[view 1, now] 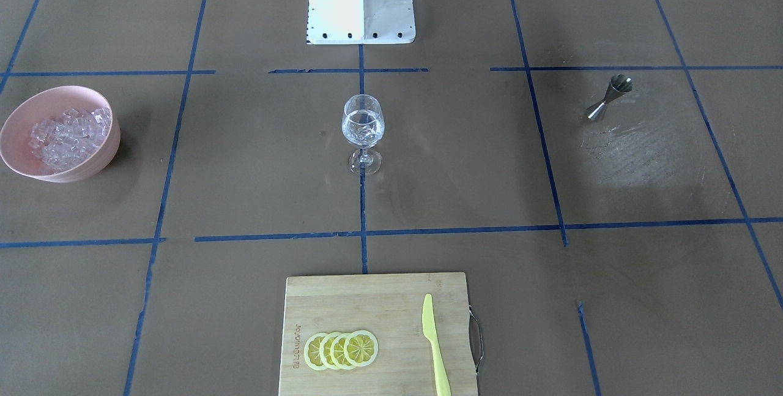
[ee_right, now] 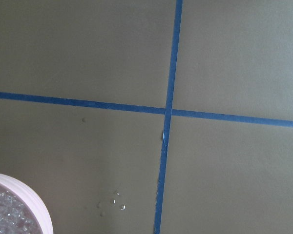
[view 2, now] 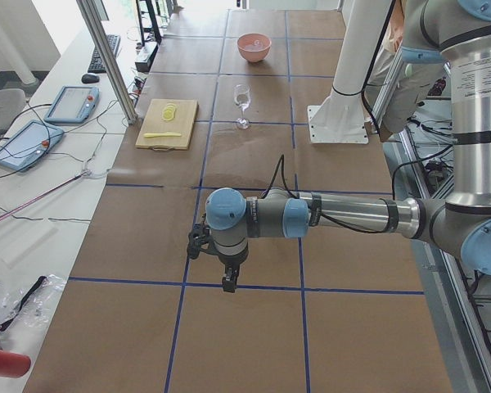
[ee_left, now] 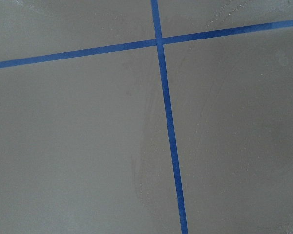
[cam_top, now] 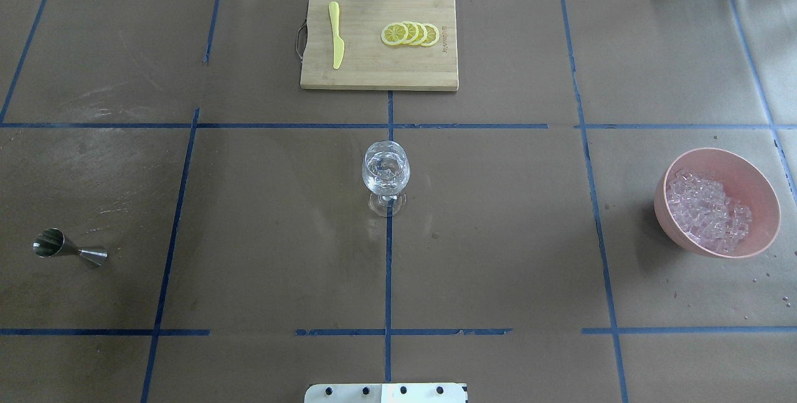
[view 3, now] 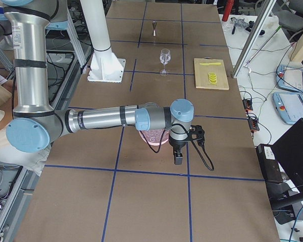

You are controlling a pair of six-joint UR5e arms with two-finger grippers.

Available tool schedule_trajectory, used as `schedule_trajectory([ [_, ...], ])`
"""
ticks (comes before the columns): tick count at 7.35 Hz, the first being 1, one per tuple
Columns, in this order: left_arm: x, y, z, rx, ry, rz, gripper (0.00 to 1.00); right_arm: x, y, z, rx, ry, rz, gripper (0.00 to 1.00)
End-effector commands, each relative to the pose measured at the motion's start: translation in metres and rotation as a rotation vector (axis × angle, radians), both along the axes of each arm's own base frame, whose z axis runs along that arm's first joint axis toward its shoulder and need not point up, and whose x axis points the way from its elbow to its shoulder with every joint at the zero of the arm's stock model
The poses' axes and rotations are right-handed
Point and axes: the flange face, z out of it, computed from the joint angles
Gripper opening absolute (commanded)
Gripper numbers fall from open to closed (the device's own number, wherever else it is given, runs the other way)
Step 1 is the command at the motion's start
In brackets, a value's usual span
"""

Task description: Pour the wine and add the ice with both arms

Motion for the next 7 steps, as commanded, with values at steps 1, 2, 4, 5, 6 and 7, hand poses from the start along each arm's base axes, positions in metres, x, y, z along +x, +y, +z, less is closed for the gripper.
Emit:
schedule_trajectory([
  [1,0.000,0.000,0.000,-0.001,0.000,-0.001,1.00,0.001,0.007,0.003,0.035,0.017,-0.065,1.00],
  [2,0.000,0.000,0.000,0.000,0.000,0.000,1.00,0.002,0.009,0.005,0.045,0.023,-0.080,1.00],
  [4,0.000,-0.001,0.000,0.001,0.000,0.001,1.00,0.001,0.011,0.009,0.059,0.024,-0.108,1.00],
  [5,0.000,-0.001,-0.001,0.005,0.000,0.002,1.00,0.001,0.011,0.010,0.060,0.024,-0.110,1.00],
  [6,0.000,-0.001,-0.001,0.005,0.000,0.002,1.00,0.001,0.011,0.012,0.057,0.023,-0.110,1.00],
  [7,0.000,-0.001,-0.001,0.005,0.002,0.002,1.00,0.001,0.015,0.015,0.048,0.015,-0.109,1.00],
])
